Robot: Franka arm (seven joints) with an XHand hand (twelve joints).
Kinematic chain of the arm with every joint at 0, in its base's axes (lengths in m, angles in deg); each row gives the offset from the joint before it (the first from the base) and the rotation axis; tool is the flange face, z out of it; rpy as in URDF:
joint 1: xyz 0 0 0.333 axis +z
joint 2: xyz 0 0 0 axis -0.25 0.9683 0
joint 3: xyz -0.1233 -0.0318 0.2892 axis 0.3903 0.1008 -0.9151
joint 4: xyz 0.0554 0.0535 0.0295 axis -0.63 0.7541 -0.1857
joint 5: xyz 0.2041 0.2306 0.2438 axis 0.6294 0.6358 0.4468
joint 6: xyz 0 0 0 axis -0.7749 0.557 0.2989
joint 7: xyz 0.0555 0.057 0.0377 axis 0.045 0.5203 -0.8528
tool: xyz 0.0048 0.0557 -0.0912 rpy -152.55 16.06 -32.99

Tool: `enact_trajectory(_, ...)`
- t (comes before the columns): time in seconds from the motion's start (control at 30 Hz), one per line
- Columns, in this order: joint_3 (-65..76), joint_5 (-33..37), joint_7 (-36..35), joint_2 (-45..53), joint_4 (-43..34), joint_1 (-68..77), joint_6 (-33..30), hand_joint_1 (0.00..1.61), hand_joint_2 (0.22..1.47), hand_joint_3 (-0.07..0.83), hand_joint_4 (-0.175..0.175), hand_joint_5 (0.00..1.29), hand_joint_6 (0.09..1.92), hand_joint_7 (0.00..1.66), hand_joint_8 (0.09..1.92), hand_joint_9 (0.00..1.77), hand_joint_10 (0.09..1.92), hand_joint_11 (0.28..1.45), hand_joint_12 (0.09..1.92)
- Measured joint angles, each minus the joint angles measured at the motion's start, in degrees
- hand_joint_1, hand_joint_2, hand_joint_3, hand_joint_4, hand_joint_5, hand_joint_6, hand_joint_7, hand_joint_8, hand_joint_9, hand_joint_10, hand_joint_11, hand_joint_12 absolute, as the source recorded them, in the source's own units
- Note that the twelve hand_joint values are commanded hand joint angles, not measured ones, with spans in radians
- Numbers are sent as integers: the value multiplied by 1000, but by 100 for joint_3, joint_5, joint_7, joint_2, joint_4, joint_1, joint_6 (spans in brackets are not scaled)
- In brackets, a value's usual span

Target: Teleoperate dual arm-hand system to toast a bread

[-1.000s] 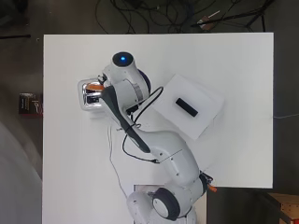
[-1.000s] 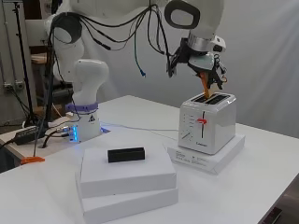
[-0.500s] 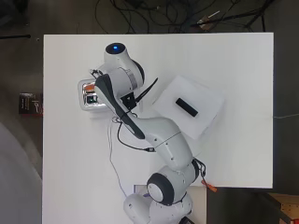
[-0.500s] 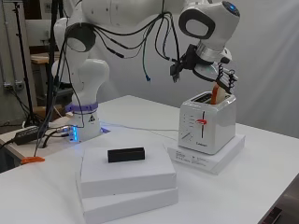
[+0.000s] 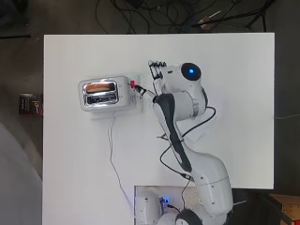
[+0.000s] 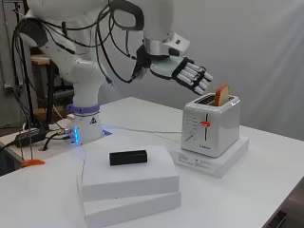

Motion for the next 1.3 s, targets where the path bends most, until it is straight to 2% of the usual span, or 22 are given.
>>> enact_trajectory(0.13,-1018,1022,-562,956,274,-1404,-337,0,1018,-6,-48,266,87,247,87,291,87,353,87)
enact_trajectory(0.27,-2203,2241,-1125,2893,498,-3178,-618,0,1009,-8,-55,285,87,252,87,331,87,376,87)
enact_trajectory(0.3,-2462,2526,-1258,3336,547,-3690,-673,0,1036,-7,-68,329,87,537,87,638,311,496,419)
enact_trajectory(0.33,-2738,2827,-1407,3807,601,-4234,-734,0,1052,-4,-73,409,87,872,667,992,938,712,975)
enact_trajectory(0.37,-3008,3123,-1577,4283,665,-4768,-805,0,1057,-3,-75,463,87,1066,1231,1247,1392,816,1383)
enact_trajectory(0.4,-3269,3416,-1751,4722,732,-5250,-888,0,1054,-3,-76,492,87,1157,1541,1381,1655,841,1610)
enact_trajectory(0.43,-3528,3714,-1902,5097,799,-5657,-981,0,1042,-4,-77,508,87,1198,1668,1440,1793,827,1704)
enact_trajectory(0.47,-3769,4001,-2032,5397,857,-5971,-1065,0,1029,-5,-74,524,87,1222,1700,1464,1861,782,1698)
enact_trajectory(0.57,-4297,4619,-2315,5885,953,-6478,-1257,0,1000,-3,-55,589,87,1293,1711,1511,1895,703,1599)
enact_trajectory(0.67,-4420,4649,-2336,5967,937,-6547,-1341,0,993,0,-61,554,87,1194,1799,1410,1897,683,1634)
enact_trajectory(0.73,-4545,4634,-2313,6011,907,-6567,-1376,0,1022,2,-15,723,87,1188,1820,1367,1901,624,1520)
enact_trajectory(0.77,-4670,4666,-2324,6070,875,-6606,-1367,0,1034,2,16,818,87,1240,1839,1394,1909,607,1445)
enact_trajectory(0.83,-4826,4743,-2326,6142,840,-6672,-1367,0,1050,1,110,1024,87,1342,1870,1468,1918,615,1372)
enact_trajectory(0.87,-4873,4723,-2269,6176,821,-6691,-1387,0,1060,0,142,1061,203,1370,1885,1492,1919,643,1426)
enact_trajectory(0.93,-4941,4594,-2171,6248,802,-6743,-1419,0,1081,1,168,995,569,1397,1916,1525,1920,736,1628)
enact_trajectory(0.97,-4956,4564,-2171,6283,804,-6780,-1436,0,1096,1,172,973,585,1411,1920,1539,1920,799,1725)
enact_trajectory(1.0,-4965,4603,-2181,6313,807,-6814,-1448,0,1113,1,174,973,529,1426,1920,1551,1920,861,1798)
enact_trajectory(1.07,-4974,4728,-2212,6370,807,-6906,-1452,0,1135,0,124,960,292,1442,1920,1563,1920,931,1875)
enact_trajectory(1.1,-4987,4743,-2230,6408,795,-6952,-1434,0,1140,0,98,952,190,1421,1920,1551,1920,926,1888)
enact_trajectory(1.13,-5023,4732,-2243,6468,767,-7006,-1414,0,1143,0,67,917,113,1368,1920,1512,1920,882,1883)
enact_trajectory(1.2,-5136,4745,-2268,6650,730,-7165,-1431,0,1145,0,16,825,87,1219,1920,1387,1920,738,1820)
enact_trajectory(1.3,-5381,4868,-2313,6945,616,-7432,-1369,0,1144,0,-7,769,87,1139,1920,1315,1920,638,1758)
